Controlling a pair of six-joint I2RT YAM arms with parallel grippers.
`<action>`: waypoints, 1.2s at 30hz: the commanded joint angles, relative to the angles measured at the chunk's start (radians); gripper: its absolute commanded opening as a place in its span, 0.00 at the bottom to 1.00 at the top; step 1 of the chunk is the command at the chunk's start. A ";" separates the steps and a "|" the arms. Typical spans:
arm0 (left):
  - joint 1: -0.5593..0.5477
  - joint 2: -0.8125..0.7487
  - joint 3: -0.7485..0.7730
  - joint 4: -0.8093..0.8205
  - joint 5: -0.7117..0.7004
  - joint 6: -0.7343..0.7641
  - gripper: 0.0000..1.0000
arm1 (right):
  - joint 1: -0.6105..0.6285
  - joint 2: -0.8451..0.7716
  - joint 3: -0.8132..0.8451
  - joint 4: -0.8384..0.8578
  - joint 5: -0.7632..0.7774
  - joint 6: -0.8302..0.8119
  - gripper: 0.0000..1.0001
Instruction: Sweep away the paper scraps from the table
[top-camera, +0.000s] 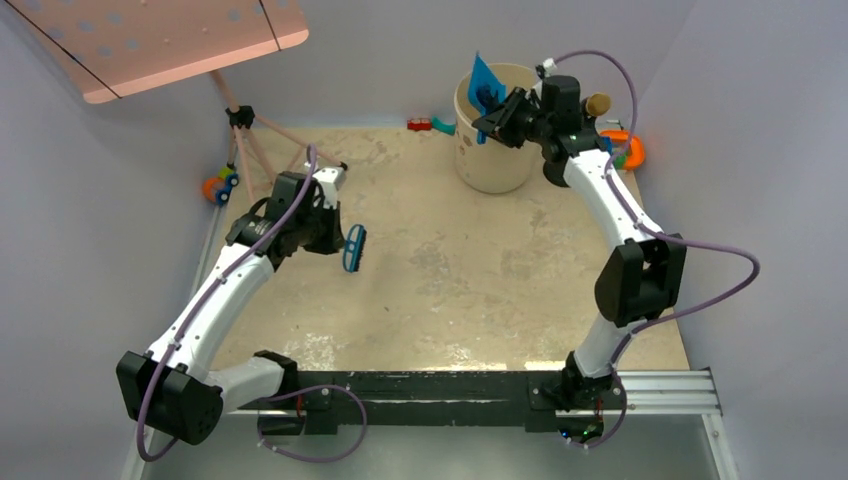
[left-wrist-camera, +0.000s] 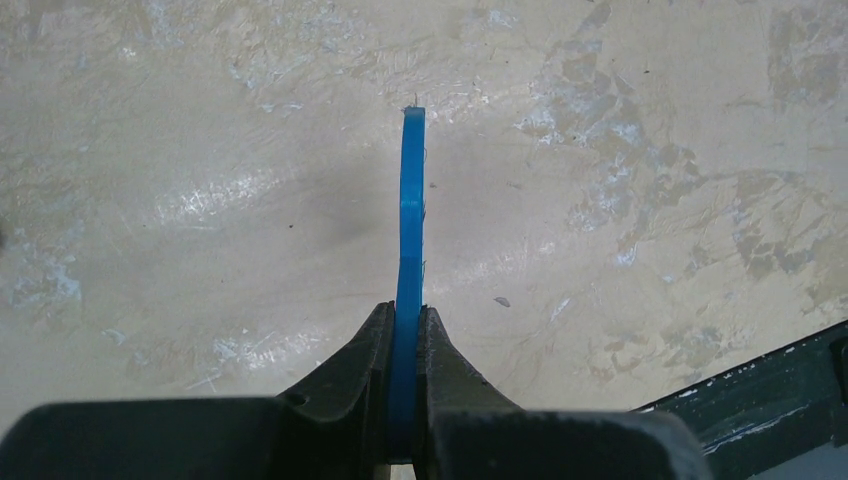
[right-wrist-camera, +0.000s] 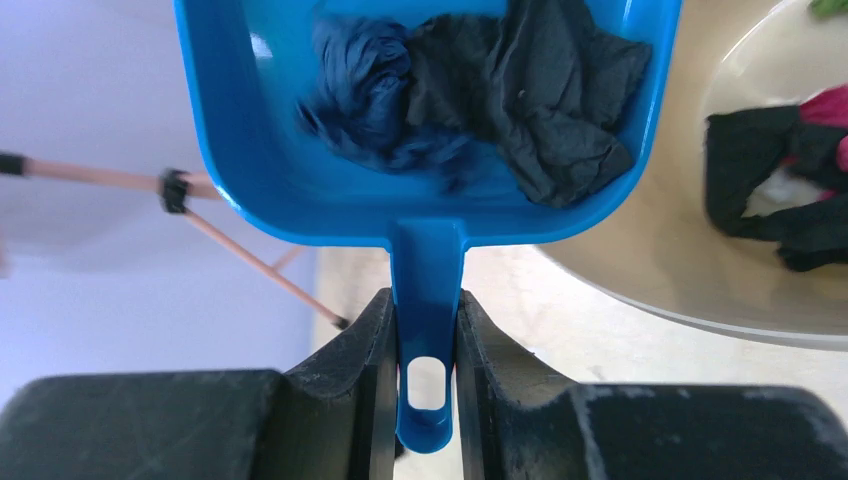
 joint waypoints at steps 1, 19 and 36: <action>-0.004 -0.017 -0.004 0.041 0.032 -0.009 0.00 | -0.034 -0.107 -0.206 0.532 -0.153 0.426 0.00; -0.004 -0.022 -0.008 0.049 0.057 -0.015 0.00 | -0.085 -0.071 -0.588 1.270 -0.106 1.020 0.00; -0.005 -0.033 -0.005 0.044 0.068 -0.022 0.00 | -0.093 -0.066 -0.519 1.182 -0.147 0.946 0.00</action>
